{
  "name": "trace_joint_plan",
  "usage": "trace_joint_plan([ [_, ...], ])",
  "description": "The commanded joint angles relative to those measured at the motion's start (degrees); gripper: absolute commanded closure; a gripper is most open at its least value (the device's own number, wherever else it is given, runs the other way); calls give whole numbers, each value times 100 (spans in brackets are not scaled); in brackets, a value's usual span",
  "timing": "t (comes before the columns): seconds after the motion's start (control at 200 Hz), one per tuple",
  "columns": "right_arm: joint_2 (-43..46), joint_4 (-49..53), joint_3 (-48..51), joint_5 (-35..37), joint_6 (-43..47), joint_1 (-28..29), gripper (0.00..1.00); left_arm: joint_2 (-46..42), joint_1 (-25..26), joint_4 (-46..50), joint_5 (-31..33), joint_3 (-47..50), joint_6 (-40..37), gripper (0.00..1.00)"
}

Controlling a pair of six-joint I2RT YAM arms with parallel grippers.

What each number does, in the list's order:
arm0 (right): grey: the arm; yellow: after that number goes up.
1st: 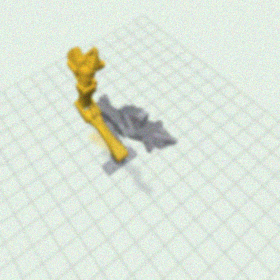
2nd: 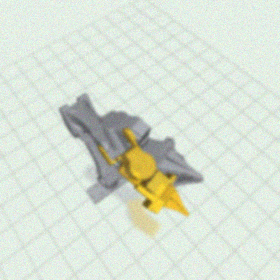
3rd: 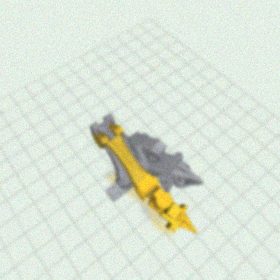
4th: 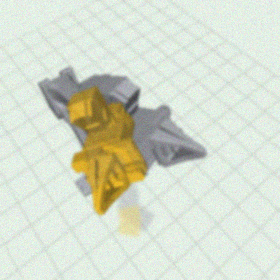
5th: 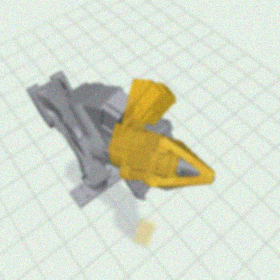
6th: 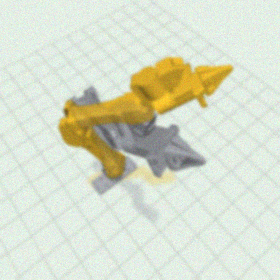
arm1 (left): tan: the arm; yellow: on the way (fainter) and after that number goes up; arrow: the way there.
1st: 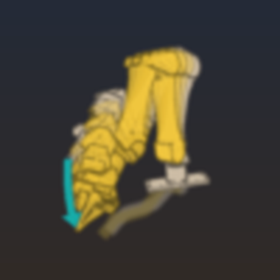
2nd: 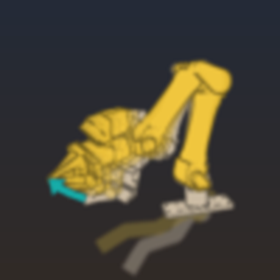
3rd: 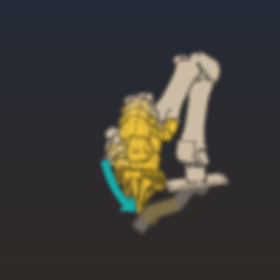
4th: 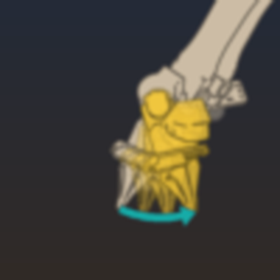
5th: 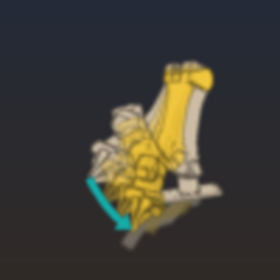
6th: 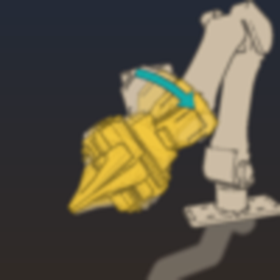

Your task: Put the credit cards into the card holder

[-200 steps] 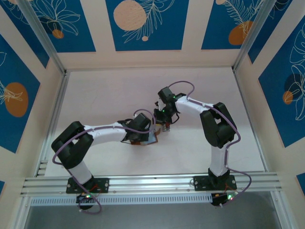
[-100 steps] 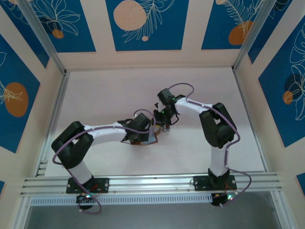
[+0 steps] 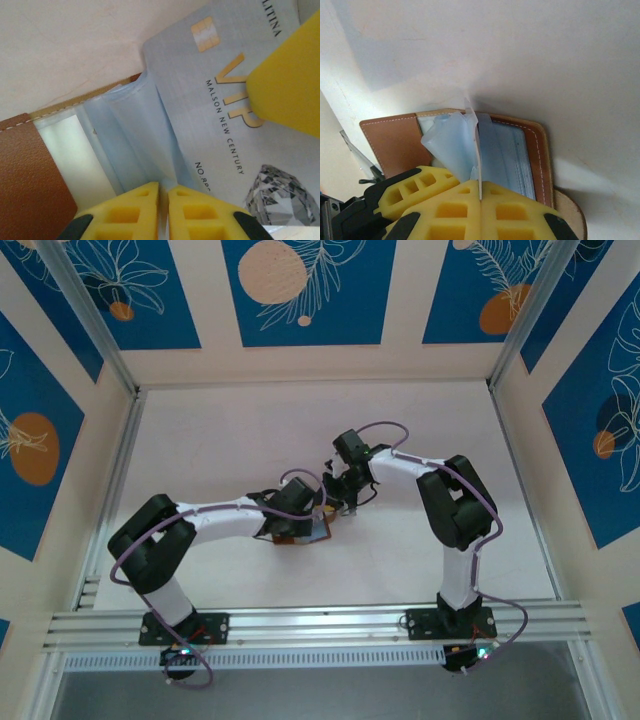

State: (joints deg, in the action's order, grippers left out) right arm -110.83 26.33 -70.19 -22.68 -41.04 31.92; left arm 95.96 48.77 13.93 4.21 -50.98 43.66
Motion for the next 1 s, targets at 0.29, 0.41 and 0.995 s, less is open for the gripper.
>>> trace_joint_plan([
  [0.29, -256, 272, 208, -181, -211, 86, 100, -756, 55, 551, 226, 327, 187, 79],
  [0.41, -295, 279, 199, -149, -212, 91, 100, -1122, 20, 604, 300, 439, 197, 77],
  [0.995, -160, 547, -219, -137, -99, 308, 100, -1291, -816, 1146, 281, 1029, 84, 100],
])
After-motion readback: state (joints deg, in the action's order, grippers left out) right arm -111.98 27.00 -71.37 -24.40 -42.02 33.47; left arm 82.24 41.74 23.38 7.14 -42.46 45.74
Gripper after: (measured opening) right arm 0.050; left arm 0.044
